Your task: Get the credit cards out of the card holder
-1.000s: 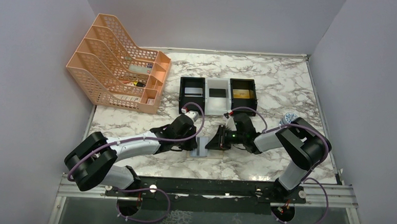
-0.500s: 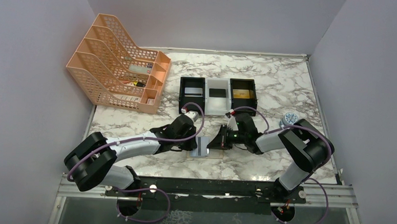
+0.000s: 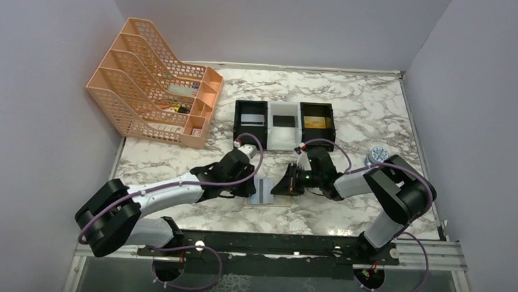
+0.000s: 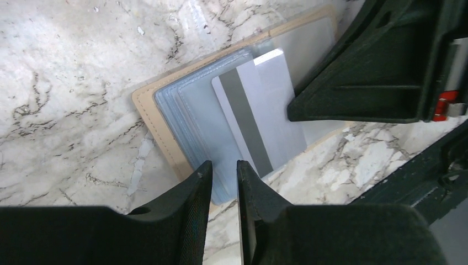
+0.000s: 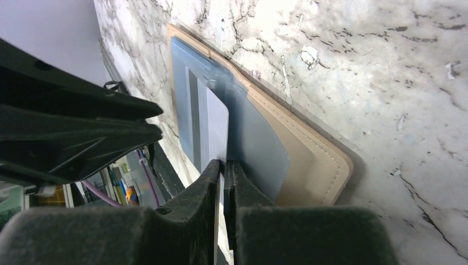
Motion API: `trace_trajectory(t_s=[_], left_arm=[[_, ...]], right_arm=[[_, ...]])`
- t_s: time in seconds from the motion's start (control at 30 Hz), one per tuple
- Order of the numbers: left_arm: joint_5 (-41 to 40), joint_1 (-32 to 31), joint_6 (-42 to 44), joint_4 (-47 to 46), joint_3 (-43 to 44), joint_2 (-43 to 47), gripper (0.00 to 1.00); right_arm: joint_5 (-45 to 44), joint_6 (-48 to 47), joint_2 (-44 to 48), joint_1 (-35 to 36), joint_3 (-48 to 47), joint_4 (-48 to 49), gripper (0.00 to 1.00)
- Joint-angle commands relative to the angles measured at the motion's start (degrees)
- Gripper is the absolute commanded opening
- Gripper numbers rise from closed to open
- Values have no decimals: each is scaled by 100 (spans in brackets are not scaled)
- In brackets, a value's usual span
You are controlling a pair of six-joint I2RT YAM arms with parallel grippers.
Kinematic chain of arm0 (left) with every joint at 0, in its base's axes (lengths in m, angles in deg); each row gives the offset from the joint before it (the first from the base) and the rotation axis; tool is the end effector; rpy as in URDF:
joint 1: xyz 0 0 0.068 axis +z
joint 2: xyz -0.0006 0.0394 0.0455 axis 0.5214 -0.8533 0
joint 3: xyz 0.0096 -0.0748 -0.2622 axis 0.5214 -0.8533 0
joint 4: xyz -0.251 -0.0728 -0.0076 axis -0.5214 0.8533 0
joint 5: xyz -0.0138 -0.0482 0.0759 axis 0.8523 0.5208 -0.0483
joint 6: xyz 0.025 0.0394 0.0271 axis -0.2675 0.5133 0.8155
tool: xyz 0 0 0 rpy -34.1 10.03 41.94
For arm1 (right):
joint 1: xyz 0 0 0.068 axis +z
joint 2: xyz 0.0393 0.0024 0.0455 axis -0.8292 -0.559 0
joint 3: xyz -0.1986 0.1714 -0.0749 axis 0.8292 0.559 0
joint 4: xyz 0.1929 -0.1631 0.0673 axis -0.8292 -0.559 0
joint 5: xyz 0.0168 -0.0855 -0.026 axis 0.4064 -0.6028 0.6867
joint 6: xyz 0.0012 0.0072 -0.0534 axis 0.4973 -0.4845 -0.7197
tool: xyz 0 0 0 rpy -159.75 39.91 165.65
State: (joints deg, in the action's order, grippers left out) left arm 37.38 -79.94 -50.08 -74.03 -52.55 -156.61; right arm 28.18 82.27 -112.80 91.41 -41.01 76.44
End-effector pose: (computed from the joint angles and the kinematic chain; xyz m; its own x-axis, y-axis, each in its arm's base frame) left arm 0.1590 -0.1819 0.1688 -0.8549 0.0513 -0.5162 0.3097 0.8488 -0.4285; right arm 0.2040 0.1708 0.0973 -0.9852 0.0711 -0.1561 -0.0912 0.5537 0.8277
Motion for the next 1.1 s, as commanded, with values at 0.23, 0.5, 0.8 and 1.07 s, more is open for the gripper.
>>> trace_trajectory(t_s=[0.23,0.5,0.8,1.07], left_arm=[[218,-43,-303,-539,135,209,34],[464,-41,-267,-845,-42,-380,33],[-27,-42,13,-346,-100,-490,28],[-252,-40,115,-79,-61,-501,25]], right_arm=[[-19,-70,148,-37,51,-81,14],[1,-14,168,-37,75,14,22],[54,127,85,-40,64,193,32],[63,356,-123,-38,156,706,30]])
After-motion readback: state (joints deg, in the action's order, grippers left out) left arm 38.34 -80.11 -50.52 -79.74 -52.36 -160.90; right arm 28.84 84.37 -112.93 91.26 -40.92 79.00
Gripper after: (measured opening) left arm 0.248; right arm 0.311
